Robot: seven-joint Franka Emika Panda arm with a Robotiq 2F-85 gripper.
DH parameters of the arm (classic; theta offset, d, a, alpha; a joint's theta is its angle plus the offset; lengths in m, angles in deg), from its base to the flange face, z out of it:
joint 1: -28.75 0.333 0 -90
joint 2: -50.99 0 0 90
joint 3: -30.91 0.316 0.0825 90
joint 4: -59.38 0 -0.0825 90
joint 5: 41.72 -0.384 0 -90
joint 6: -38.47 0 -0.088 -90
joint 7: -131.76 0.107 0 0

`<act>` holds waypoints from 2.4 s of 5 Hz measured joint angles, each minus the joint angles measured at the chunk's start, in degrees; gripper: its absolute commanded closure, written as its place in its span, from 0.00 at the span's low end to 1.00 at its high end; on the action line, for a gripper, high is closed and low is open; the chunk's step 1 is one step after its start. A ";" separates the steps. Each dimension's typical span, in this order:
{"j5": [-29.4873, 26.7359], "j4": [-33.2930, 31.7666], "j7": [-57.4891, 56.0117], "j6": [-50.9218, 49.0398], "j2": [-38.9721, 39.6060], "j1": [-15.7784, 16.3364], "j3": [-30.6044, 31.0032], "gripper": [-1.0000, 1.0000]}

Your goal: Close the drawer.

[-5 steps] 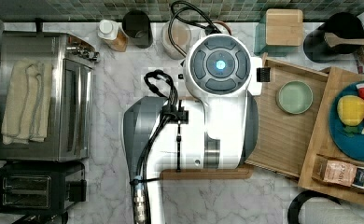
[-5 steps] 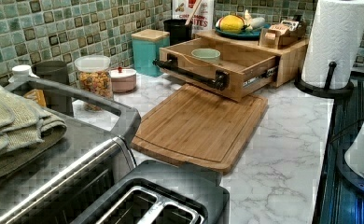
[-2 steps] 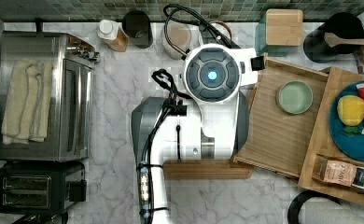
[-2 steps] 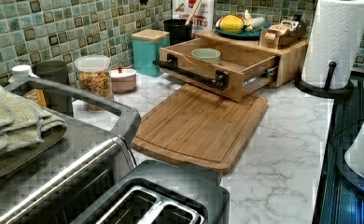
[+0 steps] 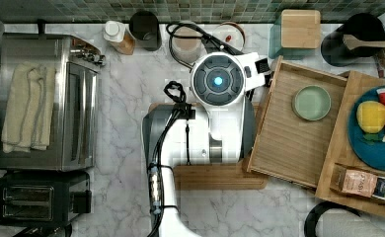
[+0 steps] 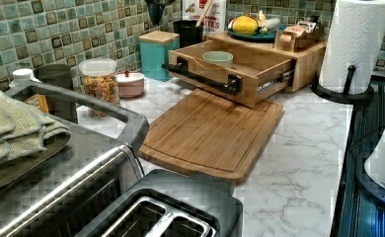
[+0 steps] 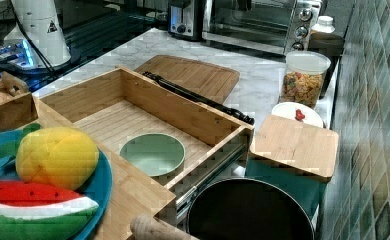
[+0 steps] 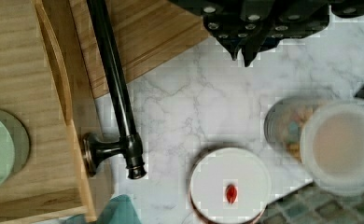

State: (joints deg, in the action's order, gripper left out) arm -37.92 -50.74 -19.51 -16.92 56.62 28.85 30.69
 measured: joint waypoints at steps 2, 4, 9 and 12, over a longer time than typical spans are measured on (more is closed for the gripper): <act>-3.00 -0.11 -6.80 0.00 5.97 -0.69 -0.09 1.00; 0.29 -0.22 -6.53 3.92 11.15 0.24 -0.42 1.00; 8.68 3.19 -3.93 1.29 20.06 1.19 -2.15 1.00; 8.67 3.64 -0.98 0.70 19.91 0.77 -3.33 1.00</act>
State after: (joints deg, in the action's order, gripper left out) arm -29.26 -47.10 -20.49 -16.22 76.53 29.62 27.36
